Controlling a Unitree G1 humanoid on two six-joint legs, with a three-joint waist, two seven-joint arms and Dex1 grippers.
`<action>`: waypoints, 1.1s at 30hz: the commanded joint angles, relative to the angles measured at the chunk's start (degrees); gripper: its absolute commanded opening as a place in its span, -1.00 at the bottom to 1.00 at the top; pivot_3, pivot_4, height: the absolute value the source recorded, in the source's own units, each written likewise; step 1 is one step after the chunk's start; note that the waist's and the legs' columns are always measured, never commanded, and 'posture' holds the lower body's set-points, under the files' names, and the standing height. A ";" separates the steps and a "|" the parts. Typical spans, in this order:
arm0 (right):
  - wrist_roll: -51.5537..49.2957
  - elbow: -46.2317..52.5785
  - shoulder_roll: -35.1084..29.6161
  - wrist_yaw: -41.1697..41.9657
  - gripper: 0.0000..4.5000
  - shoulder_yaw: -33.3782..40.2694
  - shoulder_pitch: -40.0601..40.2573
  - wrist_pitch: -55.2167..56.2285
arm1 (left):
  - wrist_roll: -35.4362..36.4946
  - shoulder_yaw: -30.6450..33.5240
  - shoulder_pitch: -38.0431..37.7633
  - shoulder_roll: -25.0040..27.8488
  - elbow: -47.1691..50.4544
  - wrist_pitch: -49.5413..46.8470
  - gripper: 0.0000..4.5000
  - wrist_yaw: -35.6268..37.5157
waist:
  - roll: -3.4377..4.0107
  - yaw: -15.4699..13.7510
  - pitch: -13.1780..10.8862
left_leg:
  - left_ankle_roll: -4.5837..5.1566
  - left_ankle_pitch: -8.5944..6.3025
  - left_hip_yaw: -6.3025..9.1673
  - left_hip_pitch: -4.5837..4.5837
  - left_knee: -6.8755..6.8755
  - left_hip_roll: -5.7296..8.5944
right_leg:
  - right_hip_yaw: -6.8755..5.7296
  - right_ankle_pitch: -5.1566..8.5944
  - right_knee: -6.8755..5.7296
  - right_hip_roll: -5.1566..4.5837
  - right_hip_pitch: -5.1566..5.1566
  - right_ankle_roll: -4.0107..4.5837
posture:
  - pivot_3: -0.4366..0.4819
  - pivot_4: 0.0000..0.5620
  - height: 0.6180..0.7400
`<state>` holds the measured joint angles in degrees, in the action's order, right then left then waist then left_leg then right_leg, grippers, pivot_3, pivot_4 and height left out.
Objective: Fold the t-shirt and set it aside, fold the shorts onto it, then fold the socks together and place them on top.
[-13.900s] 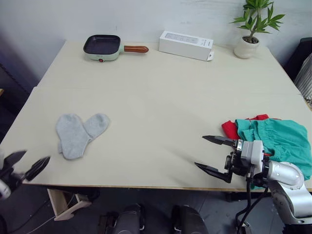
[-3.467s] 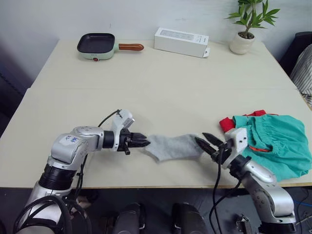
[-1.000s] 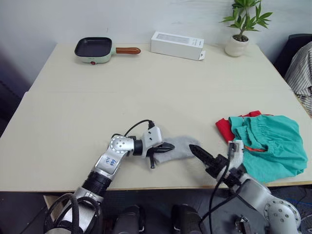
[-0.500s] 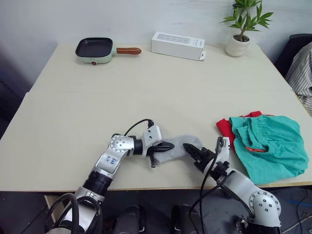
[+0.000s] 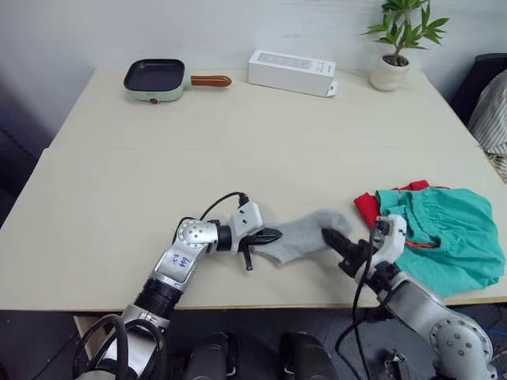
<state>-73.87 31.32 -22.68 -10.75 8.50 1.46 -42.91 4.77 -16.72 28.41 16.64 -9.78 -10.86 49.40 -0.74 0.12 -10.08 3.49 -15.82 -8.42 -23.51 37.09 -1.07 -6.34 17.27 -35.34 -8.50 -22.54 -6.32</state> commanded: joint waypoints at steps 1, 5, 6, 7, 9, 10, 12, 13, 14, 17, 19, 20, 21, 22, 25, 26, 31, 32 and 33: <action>5.24 2.40 -0.99 1.38 -0.99 -5.82 -3.78 -2.38 | -0.71 0.04 -1.23 1.41 2.05 -0.92 -1.00 -0.23 | 0.00 0.04 0.00 | -0.01 0.00 0.00 0.01 0.00 -0.01 | -0.01 0.00 -0.01 0.01 0.00 0.01 | -0.05 -0.47 1.00; 12.75 1.93 -0.63 3.57 -0.99 -13.21 -8.56 -4.18 | -1.07 -0.28 -1.88 2.45 3.85 -3.48 -1.00 -0.42 | 0.01 0.03 0.00 | -0.17 0.08 0.00 0.00 0.02 -0.01 | -0.01 0.01 -0.01 -0.01 -0.02 0.01 | -0.05 -0.47 1.00; 13.42 1.56 0.33 3.77 -0.99 -14.66 -9.55 -4.64 | -0.77 -0.08 -2.12 2.66 4.63 -4.19 -1.00 -0.48 | 0.00 0.02 0.00 | -0.17 0.09 0.00 -0.01 0.02 0.00 | -0.01 0.01 0.00 -0.02 -0.02 0.01 | -0.05 -0.47 1.00; 14.07 1.12 1.21 4.02 -0.99 -15.87 -10.29 -5.05 | -0.52 0.09 -2.35 2.91 5.33 -4.82 -1.00 -0.44 | 0.00 0.07 0.00 | -0.17 0.09 0.00 -0.01 0.03 0.00 | -0.01 0.01 0.00 -0.02 -0.02 0.01 | -0.05 -0.47 1.00; 15.84 0.48 1.87 5.64 -0.99 -17.86 -10.90 -6.02 | -0.26 0.41 -2.67 3.33 6.41 -5.70 -1.00 -0.43 | 0.00 0.06 0.00 | -0.18 0.09 0.00 -0.01 0.02 0.00 | -0.01 0.01 0.00 -0.02 -0.02 0.01 | -0.05 -0.47 1.00; 16.82 0.26 1.85 6.58 -0.99 -18.68 -10.91 -6.55 | -0.12 0.63 -2.81 3.53 6.93 -6.26 -1.00 -0.48 | 0.00 0.06 0.00 | -0.18 0.09 0.00 -0.01 0.01 0.00 | -0.02 0.01 -0.01 -0.02 -0.02 0.01 | -0.05 -0.47 1.00; 18.50 -0.32 1.71 8.30 -0.99 -19.68 -10.92 -7.28 | 0.24 1.19 -2.95 4.14 7.98 -6.83 -1.00 -0.38 | 0.00 0.05 0.00 | -0.18 0.08 0.00 -0.01 0.02 0.00 | -0.02 0.01 0.00 -0.03 -0.01 0.01 | -0.05 -0.47 1.00; 19.30 -0.78 1.62 9.07 -0.99 -19.92 -11.05 -7.53 | 0.55 1.64 -3.03 4.64 8.74 -7.02 -1.00 -0.21 | 0.00 0.04 0.00 | -0.17 0.08 0.00 -0.01 0.03 0.01 | -0.02 0.01 0.00 -0.04 -0.01 0.01 | -0.05 -0.47 1.00; 19.97 -1.23 1.40 10.05 -0.99 -20.02 -11.38 -7.86 | 0.86 2.06 -3.10 5.33 9.55 -6.86 -1.00 0.10 | 0.00 0.05 0.00 | -0.17 0.08 0.00 -0.01 0.03 0.01 | -0.02 0.00 0.00 -0.03 0.00 0.01 | -0.05 -0.47 1.00; 18.84 -2.53 2.53 11.24 -0.99 -17.34 -11.51 -8.67 | 2.08 3.00 -3.37 7.03 11.63 -7.79 -1.00 1.05 | 0.03 0.14 -0.02 | -0.18 0.07 0.00 -0.01 0.02 0.00 | -0.01 0.01 0.00 -0.03 -0.02 0.01 | -0.05 -0.47 1.00; 17.17 -2.06 1.27 14.02 -0.75 -16.35 -11.63 -10.24 | 2.85 3.59 -3.73 8.34 12.87 -8.39 -1.00 2.15 | 0.04 0.07 -0.03 | -0.21 0.07 0.00 -0.01 -0.02 -0.01 | -0.01 0.01 -0.02 -0.03 -0.05 0.02 | -0.05 -0.47 1.00; 17.27 -1.69 0.42 15.43 -0.66 -16.15 -11.68 -10.69 | 3.30 3.97 -3.91 9.08 13.39 -8.63 -1.00 2.79 | 0.04 0.08 -0.03 | -0.22 0.06 0.01 -0.01 -0.03 -0.01 | -0.02 0.01 -0.01 -0.03 -0.05 0.03 | -0.05 -0.47 1.00; 17.44 -1.46 -0.15 16.56 -0.51 -15.64 -11.62 -10.78 | 3.80 4.49 -4.04 9.96 13.80 -8.98 -1.00 3.40 | 0.04 0.08 -0.03 | -0.23 0.05 0.01 -0.02 -0.02 -0.01 | -0.02 0.01 0.00 -0.03 -0.05 0.03 | -0.05 -0.47 1.00; 17.59 -1.46 -0.41 17.26 -0.36 -15.10 -11.58 -10.74 | 4.22 4.89 -4.10 10.76 14.04 -9.36 -1.00 3.97 | 0.05 0.08 -0.03 | -0.24 0.03 0.01 -0.02 -0.02 0.00 | -0.01 0.01 0.02 -0.04 -0.05 0.03 | -0.05 -0.47 1.00; 17.67 -1.62 -2.05 21.27 0.09 -13.97 -11.54 -10.68 | 6.34 6.48 -4.30 13.54 14.60 -11.12 -1.00 6.38 | 0.05 0.06 -0.04 | -0.29 -0.02 0.01 -0.04 -0.01 0.00 | -0.02 0.01 0.05 -0.04 -0.05 0.02 | -0.05 -0.47 1.00; 17.62 -1.42 -3.01 23.86 0.24 -13.57 -11.49 -10.24 | 6.68 7.10 -4.38 14.92 14.42 -11.48 -1.00 7.26 | 0.05 0.06 -0.05 | -0.32 -0.04 0.01 -0.05 -0.02 0.00 | -0.02 0.01 0.06 -0.04 -0.05 0.02 | -0.05 -0.47 1.00; 17.45 -0.01 -8.27 37.84 0.56 -9.66 -10.07 -5.25 | 8.95 11.79 -2.80 17.84 12.11 -11.49 -1.00 6.98 | 0.07 -0.13 -0.08 | -0.38 -0.11 0.01 -0.08 -0.02 0.00 | -0.06 0.01 0.15 -0.03 -0.05 0.02 | -0.05 -0.47 1.00; 16.32 0.14 -9.66 40.76 0.56 -7.92 -9.39 -4.84 | 10.17 12.85 -1.93 17.03 11.97 -11.80 -1.00 6.61 | 0.06 -0.38 -0.10 | -0.37 -0.11 0.01 -0.10 -0.01 0.00 | -0.07 0.01 0.17 -0.04 -0.05 0.02 | -0.05 -0.47 1.00; 15.63 0.16 -10.54 42.78 0.56 -6.89 -8.88 -4.57 | 10.92 13.47 -1.43 16.44 11.85 -11.93 -1.00 6.43 | 0.06 -0.47 -0.10 | -0.35 -0.12 0.05 -0.16 0.01 0.01 | -0.12 -0.01 0.23 -0.05 -0.05 -0.01 | -0.05 -0.47 1.00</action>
<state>-56.17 29.05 -32.40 28.09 -0.95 -7.88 -49.06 13.49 -4.92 25.55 33.84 1.13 -22.91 56.25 -0.68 -0.35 -10.19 3.18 -15.93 -8.35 -23.70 37.11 -1.05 -6.49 17.24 -35.08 -8.55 -22.58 -6.38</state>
